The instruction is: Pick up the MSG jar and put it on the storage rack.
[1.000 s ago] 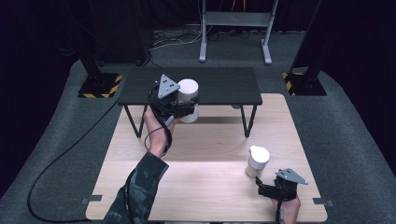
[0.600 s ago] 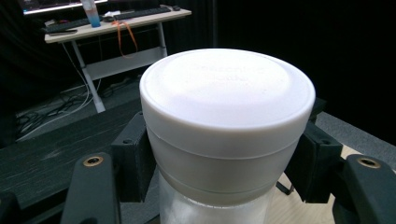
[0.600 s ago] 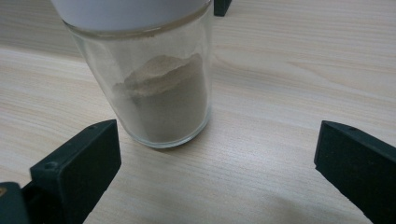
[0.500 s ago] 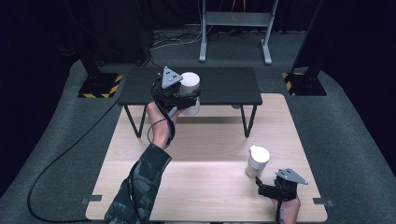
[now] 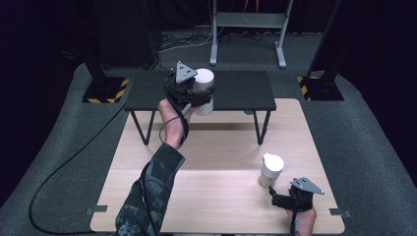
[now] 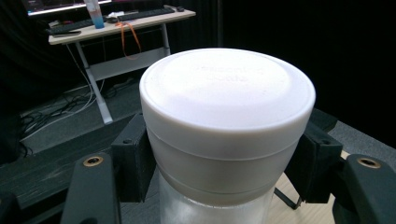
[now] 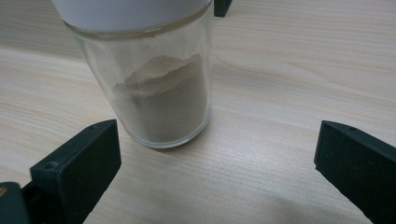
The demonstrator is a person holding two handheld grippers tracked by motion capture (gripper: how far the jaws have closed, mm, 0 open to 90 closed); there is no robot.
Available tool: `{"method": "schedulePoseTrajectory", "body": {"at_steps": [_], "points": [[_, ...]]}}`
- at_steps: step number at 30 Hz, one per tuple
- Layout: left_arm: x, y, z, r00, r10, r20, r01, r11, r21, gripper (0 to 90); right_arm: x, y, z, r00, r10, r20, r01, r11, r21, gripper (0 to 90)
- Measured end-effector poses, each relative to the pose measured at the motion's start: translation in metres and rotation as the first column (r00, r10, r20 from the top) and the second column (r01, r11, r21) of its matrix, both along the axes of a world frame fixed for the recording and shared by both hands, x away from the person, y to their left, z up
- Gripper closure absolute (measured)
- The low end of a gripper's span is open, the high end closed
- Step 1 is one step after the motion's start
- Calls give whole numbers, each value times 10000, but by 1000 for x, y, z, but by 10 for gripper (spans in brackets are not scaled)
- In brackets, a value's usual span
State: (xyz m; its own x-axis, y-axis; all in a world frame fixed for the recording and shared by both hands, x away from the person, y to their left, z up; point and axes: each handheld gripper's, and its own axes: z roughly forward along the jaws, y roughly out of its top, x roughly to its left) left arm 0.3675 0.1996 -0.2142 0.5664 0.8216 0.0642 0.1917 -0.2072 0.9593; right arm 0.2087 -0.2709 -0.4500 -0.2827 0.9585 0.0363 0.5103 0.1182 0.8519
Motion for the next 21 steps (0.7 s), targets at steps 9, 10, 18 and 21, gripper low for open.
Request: {"method": "schedulePoseTrajectory", "body": {"at_steps": [9, 10, 18, 21], "points": [[14, -5, 4, 9997, 50, -245, -50, 10000, -2, 347, 0, 0, 0, 10000, 30, 1, -30, 10000, 8, 0], [16, -5, 4, 9995, 69, -305, -70, 10000, -43, 347, 0, -1, 0, 10000, 34, 13, -34, 10000, 11, 0], [29, -12, 5, 9984, 285, -492, -280, 9996, 107, 346, 0, -1, 0, 10000, 63, 10, -63, 10000, -5, 0], [33, -14, 6, 9977, 392, -561, -380, 9990, 234, 347, 0, -1, 0, 10000, 86, 33, -86, 10000, -21, 0]]}}
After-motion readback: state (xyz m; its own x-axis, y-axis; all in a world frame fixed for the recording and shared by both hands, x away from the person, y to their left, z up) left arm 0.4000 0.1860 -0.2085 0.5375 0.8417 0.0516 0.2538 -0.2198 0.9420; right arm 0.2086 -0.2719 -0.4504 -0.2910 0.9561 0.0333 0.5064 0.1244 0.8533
